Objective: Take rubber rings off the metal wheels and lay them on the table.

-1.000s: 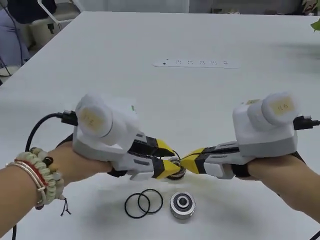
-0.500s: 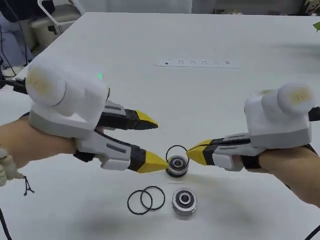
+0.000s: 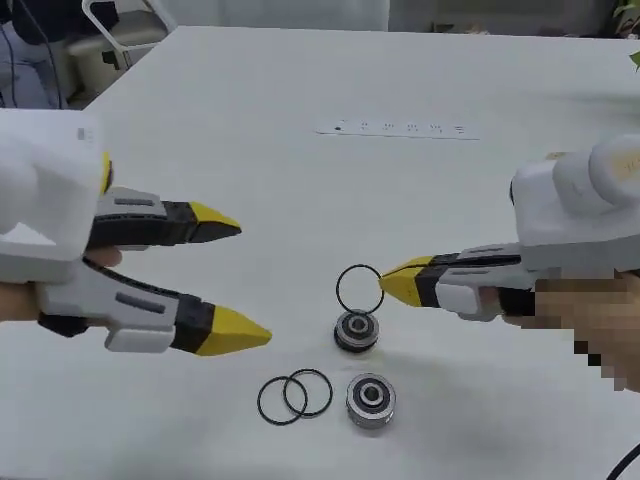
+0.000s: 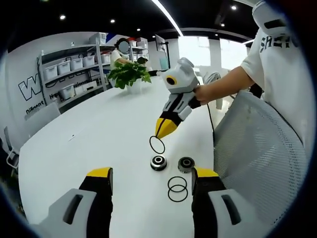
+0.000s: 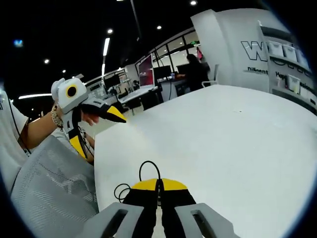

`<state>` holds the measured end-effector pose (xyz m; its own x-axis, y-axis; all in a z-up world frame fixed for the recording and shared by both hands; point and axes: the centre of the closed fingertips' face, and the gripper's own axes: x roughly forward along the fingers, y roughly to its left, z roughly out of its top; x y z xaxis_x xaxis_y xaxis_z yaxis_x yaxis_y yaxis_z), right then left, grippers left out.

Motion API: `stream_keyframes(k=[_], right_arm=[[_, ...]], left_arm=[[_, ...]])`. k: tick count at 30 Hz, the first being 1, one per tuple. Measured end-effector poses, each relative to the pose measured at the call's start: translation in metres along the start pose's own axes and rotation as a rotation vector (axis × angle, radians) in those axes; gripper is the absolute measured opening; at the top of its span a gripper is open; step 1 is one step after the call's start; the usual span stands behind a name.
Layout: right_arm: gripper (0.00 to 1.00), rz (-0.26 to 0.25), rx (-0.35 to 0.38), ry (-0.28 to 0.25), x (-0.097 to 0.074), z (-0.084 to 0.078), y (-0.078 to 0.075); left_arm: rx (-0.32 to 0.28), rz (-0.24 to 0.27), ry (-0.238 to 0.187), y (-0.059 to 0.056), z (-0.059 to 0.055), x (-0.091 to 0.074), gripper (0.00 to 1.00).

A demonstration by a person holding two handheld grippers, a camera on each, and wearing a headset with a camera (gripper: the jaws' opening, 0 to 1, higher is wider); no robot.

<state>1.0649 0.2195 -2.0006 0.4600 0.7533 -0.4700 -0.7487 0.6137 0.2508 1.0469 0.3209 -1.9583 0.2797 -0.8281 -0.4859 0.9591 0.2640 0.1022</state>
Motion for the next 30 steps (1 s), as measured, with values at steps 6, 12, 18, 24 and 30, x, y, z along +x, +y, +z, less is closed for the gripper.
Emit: stream_keyframes(k=[6, 12, 18, 24, 30], right_arm=[[0.0, 0.017, -0.005, -0.01, 0.001, 0.006, 0.007], [0.0, 0.06, -0.01, -0.008, 0.007, 0.011, 0.02], [0.0, 0.116, -0.037, 0.031, 0.019, 0.005, 0.038], [0.0, 0.164, -0.069, 0.101, 0.033, -0.013, 0.053], [0.0, 0.188, -0.104, 0.182, 0.043, -0.037, 0.058]], left_arm=[[-0.025, 0.061, 0.0, 0.002, -0.01, -0.023, 0.65], [-0.057, 0.1, 0.007, -0.003, -0.025, -0.039, 0.68], [-0.109, 0.131, 0.011, -0.009, -0.039, -0.045, 0.7], [-0.165, 0.171, 0.024, -0.013, -0.054, -0.052, 0.7], [-0.208, 0.168, 0.022, -0.024, -0.062, -0.051, 0.7]])
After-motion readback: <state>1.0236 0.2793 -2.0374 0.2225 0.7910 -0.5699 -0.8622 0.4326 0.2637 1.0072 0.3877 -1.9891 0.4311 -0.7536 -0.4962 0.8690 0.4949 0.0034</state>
